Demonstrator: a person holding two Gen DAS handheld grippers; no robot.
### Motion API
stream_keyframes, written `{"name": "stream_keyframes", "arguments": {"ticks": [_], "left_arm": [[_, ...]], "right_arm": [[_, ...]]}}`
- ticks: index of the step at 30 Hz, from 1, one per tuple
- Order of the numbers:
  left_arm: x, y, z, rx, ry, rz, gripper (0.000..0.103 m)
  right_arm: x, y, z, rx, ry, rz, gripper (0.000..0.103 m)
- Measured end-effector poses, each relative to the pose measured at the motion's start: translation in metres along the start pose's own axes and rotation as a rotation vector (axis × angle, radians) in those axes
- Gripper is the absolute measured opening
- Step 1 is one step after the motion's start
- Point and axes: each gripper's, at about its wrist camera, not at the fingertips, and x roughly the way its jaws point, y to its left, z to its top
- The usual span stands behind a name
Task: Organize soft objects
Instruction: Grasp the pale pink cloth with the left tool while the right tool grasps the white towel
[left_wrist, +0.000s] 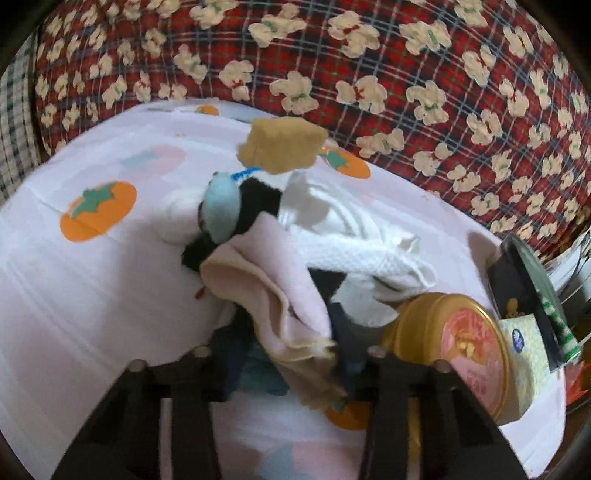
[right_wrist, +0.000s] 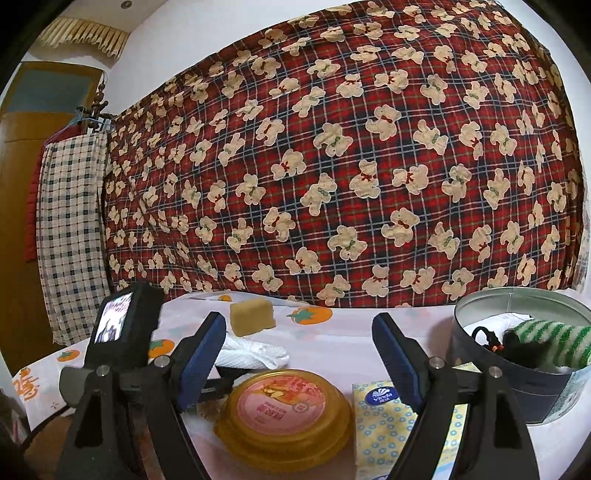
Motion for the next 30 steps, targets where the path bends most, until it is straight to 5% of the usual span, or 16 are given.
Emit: {"name": "stream_keyframes", "arguments": {"ticks": [4,13,15,21,26,30], "left_arm": [[-0.010,0.022,-0.006,-0.066,-0.024,-0.111,0.029],[-0.045,0.059,-0.010,-0.128,-0.129,-0.082,0.027],[-0.048,0.064,-0.009,-0.136,-0.144,-0.072,0.018],[-0.035,0.068,-0.007,-0.124,-0.076,-0.054,0.018],[-0.026,0.068,-0.006,-0.184,-0.038,-0.060,0.068],[-0.021,0.067,0.001,-0.227,-0.019,-0.067,0.068]], "right_arm": [[0.001,-0.002,0.000,0.012,0.004,-0.006,0.083],[0.003,0.000,-0.002,-0.001,0.022,-0.011,0.083],[0.004,-0.001,-0.002,0.000,0.027,-0.012,0.083],[0.013,-0.001,-0.004,0.015,0.074,0.008,0.083],[0.027,0.000,-0.002,0.018,0.138,0.087,0.083],[0.060,0.015,0.017,-0.096,0.252,0.143,0.083]]}}
